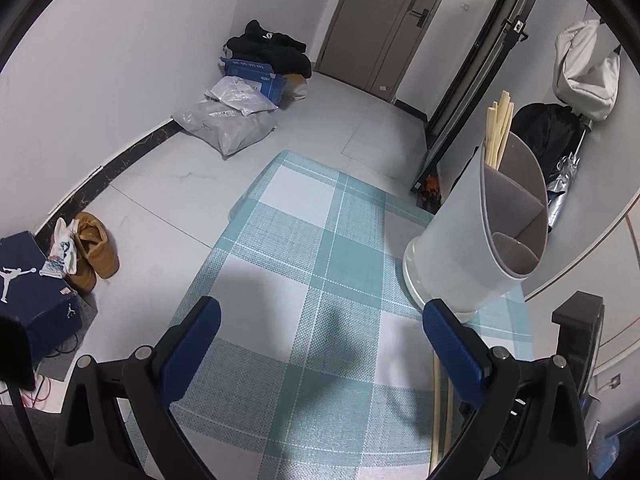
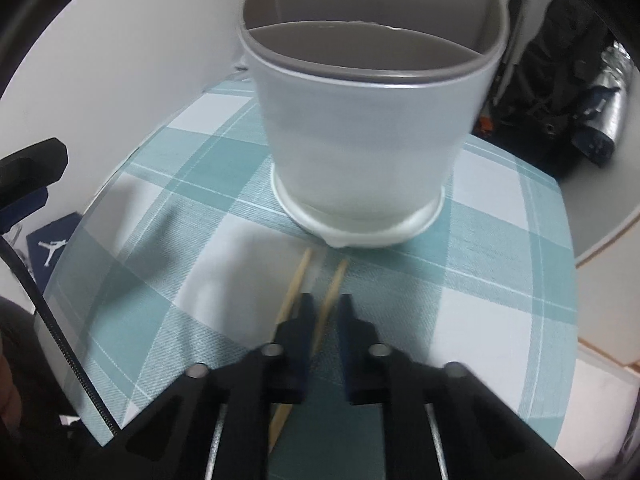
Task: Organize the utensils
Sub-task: 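Close the right gripper on one chopstick, then lift the chopstick with the right gripper toward the holder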
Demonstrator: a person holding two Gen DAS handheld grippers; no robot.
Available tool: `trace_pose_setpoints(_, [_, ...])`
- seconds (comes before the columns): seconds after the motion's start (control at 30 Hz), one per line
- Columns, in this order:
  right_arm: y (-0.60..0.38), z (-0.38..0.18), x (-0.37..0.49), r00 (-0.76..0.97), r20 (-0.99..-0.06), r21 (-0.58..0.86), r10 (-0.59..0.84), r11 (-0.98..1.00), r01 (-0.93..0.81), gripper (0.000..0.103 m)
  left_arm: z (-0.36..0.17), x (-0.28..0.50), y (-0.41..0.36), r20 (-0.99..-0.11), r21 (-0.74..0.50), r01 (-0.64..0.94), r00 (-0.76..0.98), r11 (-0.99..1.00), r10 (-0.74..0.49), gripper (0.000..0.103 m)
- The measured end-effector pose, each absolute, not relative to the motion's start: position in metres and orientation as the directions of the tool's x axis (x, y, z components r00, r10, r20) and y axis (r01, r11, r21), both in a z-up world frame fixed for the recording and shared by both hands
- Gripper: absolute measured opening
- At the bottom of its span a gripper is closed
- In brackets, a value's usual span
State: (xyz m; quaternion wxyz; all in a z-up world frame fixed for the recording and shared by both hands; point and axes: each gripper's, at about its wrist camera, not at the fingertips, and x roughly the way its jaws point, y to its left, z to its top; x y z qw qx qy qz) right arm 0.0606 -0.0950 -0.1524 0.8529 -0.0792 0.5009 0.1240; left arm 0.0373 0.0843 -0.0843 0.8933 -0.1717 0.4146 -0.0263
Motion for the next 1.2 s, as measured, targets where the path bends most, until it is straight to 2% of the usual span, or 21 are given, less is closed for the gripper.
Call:
trace_pose_setpoints(0.13, [-0.102, -0.150, 0.056, 0.434, -0.882, 0.036, 0.180, 0.947, -0.321, 0.005, -0.082, 0.037, 0.087, -0.725, -0.354, -0.092, 0.656, 0.931, -0.211, 0.100])
trace_pose_setpoints(0.33, [-0.114, -0.148, 0.037, 0.397, -0.900, 0.019, 0.177, 0.929, -0.371, 0.005, -0.081, 0.037, 0.089, -0.717, -0.390, -0.090, 0.654, 0.916, -0.241, 0.100])
trace_pose_setpoints(0.77, [-0.101, -0.159, 0.045, 0.422, -0.890, -0.015, 0.172, 0.914, -0.404, 0.010, -0.083, 0.032, 0.088, -0.737, -0.319, -0.102, 0.652, 0.942, -0.179, 0.100])
trace_pose_setpoints(0.87, [-0.102, -0.159, 0.049, 0.426, -0.883, 0.012, 0.194, 0.919, -0.395, 0.010, -0.085, 0.032, 0.082, -0.746, -0.298, -0.092, 0.644, 0.950, -0.171, 0.100])
trace_pose_setpoints(0.97, [-0.111, -0.160, 0.050, 0.430, -0.875, 0.052, 0.222, 0.927, -0.371, 0.003, -0.086, 0.033, 0.075, -0.753, -0.273, -0.079, 0.638, 0.959, -0.162, 0.100])
trace_pose_setpoints(1.2, [-0.132, -0.157, 0.051, 0.448, -0.842, 0.171, 0.301, 0.936, -0.307, 0.003, -0.084, 0.033, 0.055, -0.762, -0.232, -0.041, 0.629, 0.972, -0.155, 0.100])
